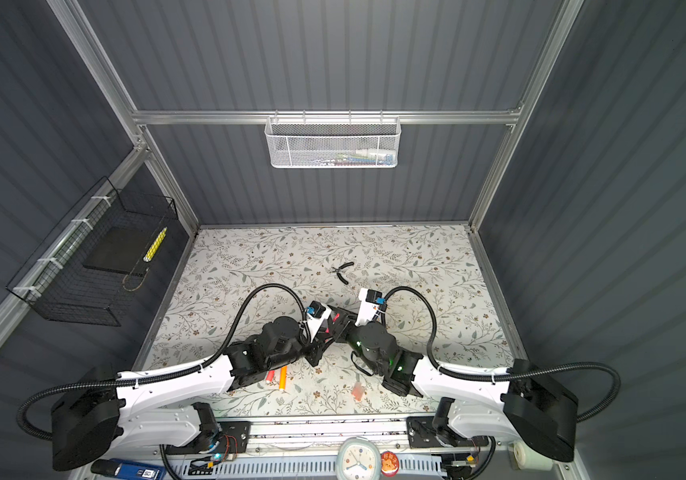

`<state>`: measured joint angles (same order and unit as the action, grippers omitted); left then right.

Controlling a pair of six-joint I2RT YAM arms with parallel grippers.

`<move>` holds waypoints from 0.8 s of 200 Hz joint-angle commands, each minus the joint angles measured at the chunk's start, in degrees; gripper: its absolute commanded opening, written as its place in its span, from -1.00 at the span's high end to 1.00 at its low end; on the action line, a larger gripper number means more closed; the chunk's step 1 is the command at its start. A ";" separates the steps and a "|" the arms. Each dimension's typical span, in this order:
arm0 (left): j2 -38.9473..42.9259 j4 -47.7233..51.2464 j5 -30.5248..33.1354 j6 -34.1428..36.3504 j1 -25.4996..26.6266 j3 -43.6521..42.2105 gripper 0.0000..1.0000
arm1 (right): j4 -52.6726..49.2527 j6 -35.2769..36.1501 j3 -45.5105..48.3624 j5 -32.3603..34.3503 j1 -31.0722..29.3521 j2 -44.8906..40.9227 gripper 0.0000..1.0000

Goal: Insert the pens into the pen caps

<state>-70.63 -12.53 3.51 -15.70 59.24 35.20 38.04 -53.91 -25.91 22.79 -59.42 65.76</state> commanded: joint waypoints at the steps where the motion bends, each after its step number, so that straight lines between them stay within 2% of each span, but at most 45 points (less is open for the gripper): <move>1: -0.12 5.89 3.52 -4.44 -1.23 4.21 1.00 | -2.50 0.11 2.21 4.16 -0.26 -4.11 -0.04; 23: -0.60 13.98 3.27 -11.21 -5.00 7.80 1.00 | -5.43 -0.05 3.96 6.62 -0.20 -8.14 -0.08; 48: -1.46 25.50 -5.75 -20.01 -15.55 12.46 1.00 | -10.70 -0.56 5.08 8.82 -0.16 -12.55 -0.11; 62: -1.36 29.38 -12.37 -21.59 -21.71 14.26 1.00 | -13.94 -0.68 5.00 9.78 -0.17 -14.12 -0.11; 72: -1.26 32.00 -13.45 -21.04 -24.18 15.67 1.00 | -16.44 -0.58 4.55 10.32 -0.16 -14.51 -0.09; 90: -1.15 36.18 -7.18 -18.37 -24.88 18.25 1.00 | -24.04 -1.19 1.48 11.69 -0.02 -13.32 -0.02; 103: -0.30 34.07 -4.67 -17.53 -24.88 16.75 1.00 | -28.89 -0.88 -1.50 11.40 0.49 -10.72 0.03; 128: 1.20 22.25 -4.73 -17.43 -24.88 8.84 1.00 | -39.08 0.57 -9.76 7.98 2.92 -2.78 0.09; 160: 1.07 17.52 -4.99 -14.93 -24.01 4.36 1.00 | -48.55 4.57 -20.85 -1.64 9.69 10.67 0.26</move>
<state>-70.19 10.87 -1.93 -32.99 34.44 42.87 1.91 -53.34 -39.94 28.42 -54.24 68.58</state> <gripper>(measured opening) 0.167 0.413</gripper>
